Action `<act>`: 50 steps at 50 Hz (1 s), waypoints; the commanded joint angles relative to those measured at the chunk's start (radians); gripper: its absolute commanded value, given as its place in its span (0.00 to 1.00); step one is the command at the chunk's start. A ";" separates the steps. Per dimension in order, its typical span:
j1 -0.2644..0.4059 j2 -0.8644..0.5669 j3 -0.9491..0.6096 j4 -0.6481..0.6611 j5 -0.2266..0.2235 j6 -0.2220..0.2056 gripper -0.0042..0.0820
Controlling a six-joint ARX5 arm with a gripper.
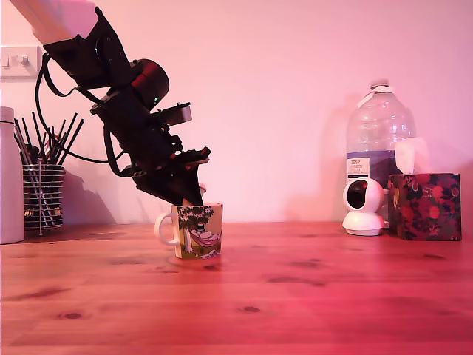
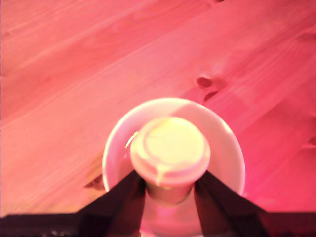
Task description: Pick up the coffee capsules from the table one by one and drop them inside the nearest coffee cup
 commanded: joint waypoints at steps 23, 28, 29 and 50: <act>-0.005 0.013 0.000 -0.002 -0.013 0.023 0.73; -0.006 0.013 0.000 -0.008 -0.012 0.030 0.73; -0.007 0.013 0.000 -0.007 -0.012 0.030 0.73; -0.012 -0.044 0.000 -0.010 -0.005 0.056 0.40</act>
